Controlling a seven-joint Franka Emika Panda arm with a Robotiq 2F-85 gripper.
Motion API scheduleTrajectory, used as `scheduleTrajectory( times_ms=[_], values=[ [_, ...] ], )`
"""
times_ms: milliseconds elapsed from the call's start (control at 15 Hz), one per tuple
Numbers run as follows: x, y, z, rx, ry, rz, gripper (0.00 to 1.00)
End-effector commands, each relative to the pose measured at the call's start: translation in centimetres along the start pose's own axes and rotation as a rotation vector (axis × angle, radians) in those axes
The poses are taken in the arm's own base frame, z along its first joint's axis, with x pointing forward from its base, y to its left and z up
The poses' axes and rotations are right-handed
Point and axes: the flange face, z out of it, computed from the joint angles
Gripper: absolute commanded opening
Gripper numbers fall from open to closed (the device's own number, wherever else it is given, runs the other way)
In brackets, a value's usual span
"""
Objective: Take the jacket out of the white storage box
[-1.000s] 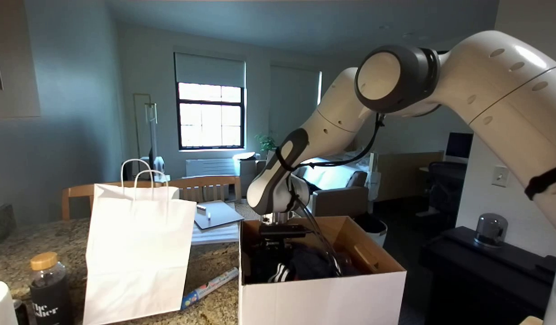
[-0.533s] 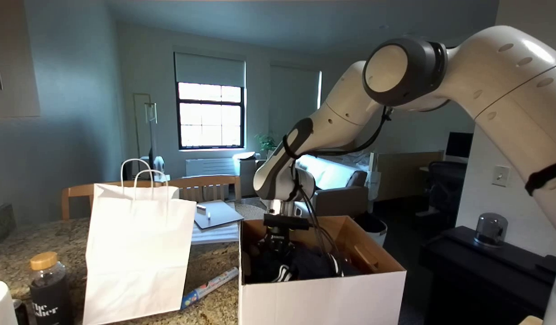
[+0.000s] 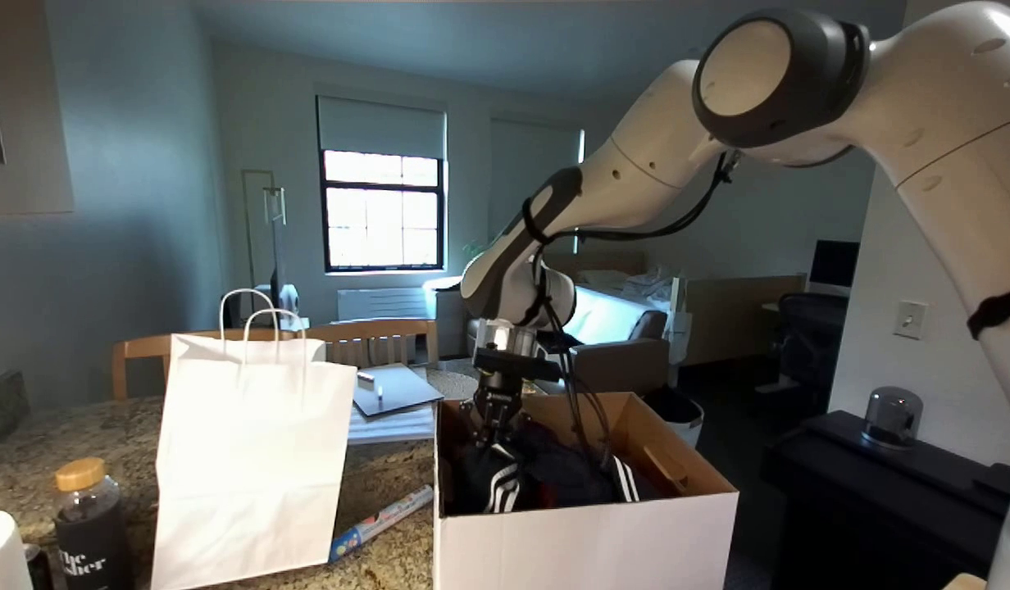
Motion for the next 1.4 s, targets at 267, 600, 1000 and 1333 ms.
scheduleTrajectory(
  times_ms=[267, 600, 1000, 1333],
  values=[
    [-9.4, 0.2, -13.9, 0.088, 0.302, -0.061, 0.02],
    [-16.3, -0.8, -22.7, 0.131, 0.486, -0.106, 0.02],
    [-26.2, -2.9, -33.4, 0.206, 0.679, -0.016, 0.02],
    [-37.0, -4.3, -40.4, 0.267, 0.782, 0.058, 0.02]
  ],
)
